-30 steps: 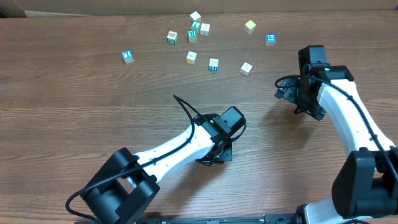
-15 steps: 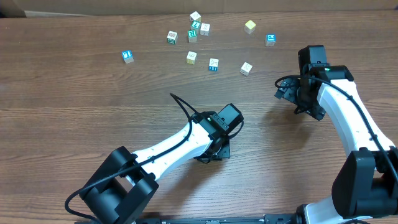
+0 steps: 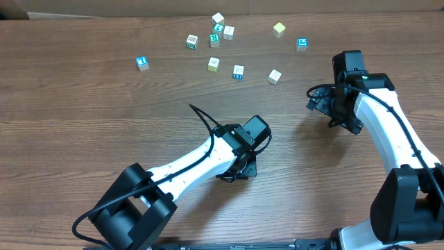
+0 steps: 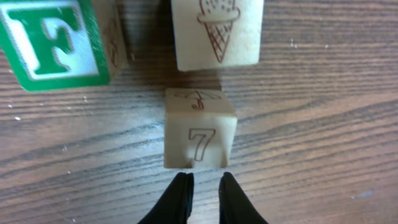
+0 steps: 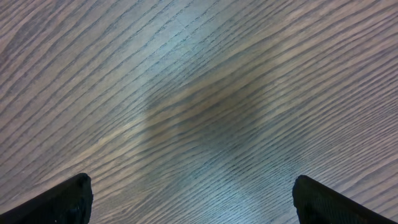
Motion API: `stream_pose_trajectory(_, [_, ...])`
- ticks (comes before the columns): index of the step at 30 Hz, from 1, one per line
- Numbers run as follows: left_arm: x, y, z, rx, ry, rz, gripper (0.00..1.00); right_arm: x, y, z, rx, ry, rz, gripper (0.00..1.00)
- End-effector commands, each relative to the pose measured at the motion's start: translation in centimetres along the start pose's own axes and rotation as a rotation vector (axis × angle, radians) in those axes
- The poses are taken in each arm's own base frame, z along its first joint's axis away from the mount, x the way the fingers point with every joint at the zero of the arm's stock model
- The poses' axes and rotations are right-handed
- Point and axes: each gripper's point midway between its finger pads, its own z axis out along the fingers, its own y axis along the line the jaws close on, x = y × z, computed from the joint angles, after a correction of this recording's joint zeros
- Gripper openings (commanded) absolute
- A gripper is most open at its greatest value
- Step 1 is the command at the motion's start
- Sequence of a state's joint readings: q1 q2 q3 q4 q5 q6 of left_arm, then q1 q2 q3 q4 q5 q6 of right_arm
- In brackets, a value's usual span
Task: Form a circle
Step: 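Push the '7' block with the left gripper toward the F block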
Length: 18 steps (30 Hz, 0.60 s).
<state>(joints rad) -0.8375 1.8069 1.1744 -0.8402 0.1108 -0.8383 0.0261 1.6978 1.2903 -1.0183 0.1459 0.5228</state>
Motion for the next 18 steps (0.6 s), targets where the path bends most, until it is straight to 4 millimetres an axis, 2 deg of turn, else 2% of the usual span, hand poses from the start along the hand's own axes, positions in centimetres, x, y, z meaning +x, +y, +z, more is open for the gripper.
stream_pose_trajectory(1, [0.68,-0.13,0.42,0.012,0.043,0.001,0.11,-0.74,-0.04,-0.85,-0.008,-0.033,0.009,1.0])
stream_pose_trajectory(12, [1.13,0.11,0.42,0.002,0.06,0.004,0.17,-0.74,-0.04,-0.85,-0.008,-0.033,0.009,1.0])
stream_pose_trajectory(18, [1.63,-0.04,0.37,0.016,0.087,0.047,0.35,-0.74,-0.04,-0.85,-0.008,-0.033,0.009,1.0])
